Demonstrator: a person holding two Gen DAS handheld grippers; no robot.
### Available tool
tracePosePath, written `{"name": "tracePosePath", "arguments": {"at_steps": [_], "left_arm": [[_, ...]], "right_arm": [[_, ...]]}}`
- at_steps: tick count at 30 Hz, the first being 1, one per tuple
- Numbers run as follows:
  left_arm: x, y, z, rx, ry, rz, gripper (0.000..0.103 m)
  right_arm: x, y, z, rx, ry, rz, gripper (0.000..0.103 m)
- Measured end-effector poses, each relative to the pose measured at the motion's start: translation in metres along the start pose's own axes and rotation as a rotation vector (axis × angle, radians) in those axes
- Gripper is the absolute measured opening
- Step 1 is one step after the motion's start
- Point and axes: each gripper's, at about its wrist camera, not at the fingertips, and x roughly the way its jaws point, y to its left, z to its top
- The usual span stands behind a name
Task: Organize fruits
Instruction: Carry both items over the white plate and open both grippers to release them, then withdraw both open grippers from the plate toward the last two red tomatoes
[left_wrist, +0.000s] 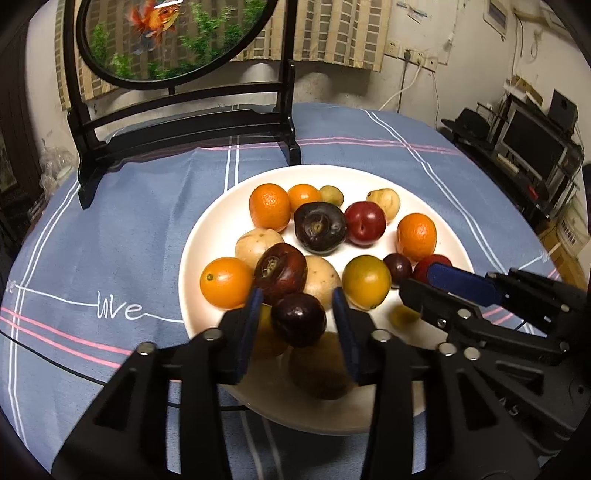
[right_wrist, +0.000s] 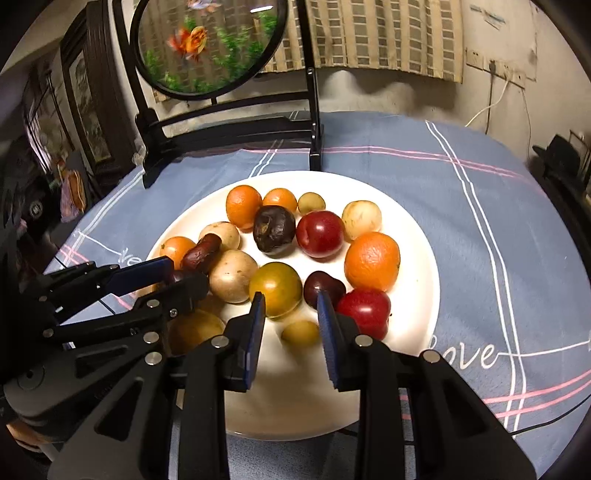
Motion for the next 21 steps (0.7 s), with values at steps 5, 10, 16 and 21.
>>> {"name": "tracePosePath", "arguments": {"at_steps": [5, 10, 16, 21], "left_arm": [[-0.008, 0.002, -0.001, -0.014, -0.009, 0.0, 0.053], [-0.021, 0.0, -0.01, -0.008, -0.021, -0.003, 0.059], [-0.044, 0.0, -0.027, 0.0, -0.046, 0.002, 0.065], [-0.063, 0.002, -0.05, -0.006, -0.049, -0.011, 0.07]], "right_arm": [[-0.009, 0.002, -0.005, -0.01, 0.002, 0.003, 0.031], [-0.019, 0.005, -0.012, -0.012, 0.006, 0.007, 0.032], [-0.039, 0.01, -0.026, -0.017, 0.001, 0.009, 0.032], [-0.058, 0.011, -0.046, -0.004, -0.004, 0.011, 0.035]]}}
